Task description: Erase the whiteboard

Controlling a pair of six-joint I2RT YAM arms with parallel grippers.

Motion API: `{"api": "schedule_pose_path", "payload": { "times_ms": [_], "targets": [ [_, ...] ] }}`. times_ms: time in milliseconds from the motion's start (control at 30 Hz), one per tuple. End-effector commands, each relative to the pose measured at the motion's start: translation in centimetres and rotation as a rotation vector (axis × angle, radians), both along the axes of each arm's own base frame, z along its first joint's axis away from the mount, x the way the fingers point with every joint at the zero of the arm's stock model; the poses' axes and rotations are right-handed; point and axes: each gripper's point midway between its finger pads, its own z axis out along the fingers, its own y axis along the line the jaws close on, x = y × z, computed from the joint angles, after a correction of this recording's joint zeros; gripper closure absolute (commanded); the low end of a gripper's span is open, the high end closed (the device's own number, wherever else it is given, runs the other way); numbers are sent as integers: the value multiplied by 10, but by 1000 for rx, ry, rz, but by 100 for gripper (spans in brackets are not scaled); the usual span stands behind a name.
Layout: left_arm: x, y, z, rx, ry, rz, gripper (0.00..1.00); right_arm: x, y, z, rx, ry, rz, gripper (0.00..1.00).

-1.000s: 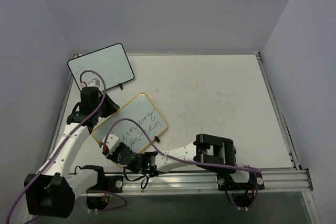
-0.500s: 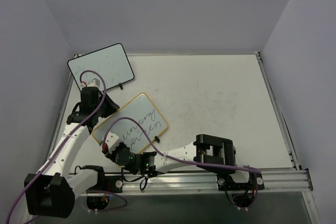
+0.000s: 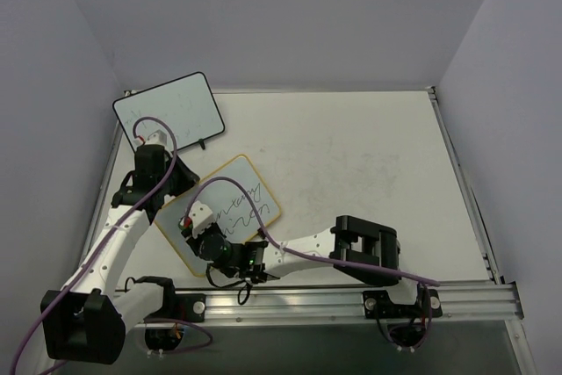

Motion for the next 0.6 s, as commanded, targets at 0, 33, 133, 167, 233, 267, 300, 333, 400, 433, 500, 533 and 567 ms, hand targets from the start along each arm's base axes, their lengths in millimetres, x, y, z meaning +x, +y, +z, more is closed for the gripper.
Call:
{"api": "schedule_pose_path", "payload": {
  "times_ms": [0,33,133,167,233,267,300,333,400,433,500,533,567],
  "targets": [
    [2,-3,6,3,-20,-22,78,47,-59,-40,-169,16,-192,100],
    [3,-3,6,3,-21,-22,78,49,-62,-41,-171,19,-200,100],
    [2,-3,5,3,-18,-22,78,58,-74,-43,-167,29,-237,100],
    [2,-3,5,3,-18,-22,78,61,-76,-41,-161,30,-248,100],
    [2,-3,5,4,-18,-21,78,65,-85,-46,-164,35,-267,100],
    [2,-3,6,4,-18,-21,78,68,-89,-45,-159,37,-277,100],
    [2,-4,5,4,-17,-23,78,72,-92,-44,-154,37,-291,100],
    [2,-4,5,4,-17,-23,78,74,-97,-46,-155,41,-299,100],
    [2,-4,6,3,-18,-24,78,78,-103,-46,-152,40,-318,100],
    [2,-4,5,3,-16,-24,78,80,-108,-48,-155,42,-327,100],
    [2,-4,5,3,-16,-25,78,85,-114,-46,-147,36,-347,100],
    [2,-4,5,4,-15,-24,78,86,-117,-47,-146,36,-355,100],
    [2,-4,6,3,-16,-24,78,87,-121,-50,-152,36,-360,100]
  ]
}}
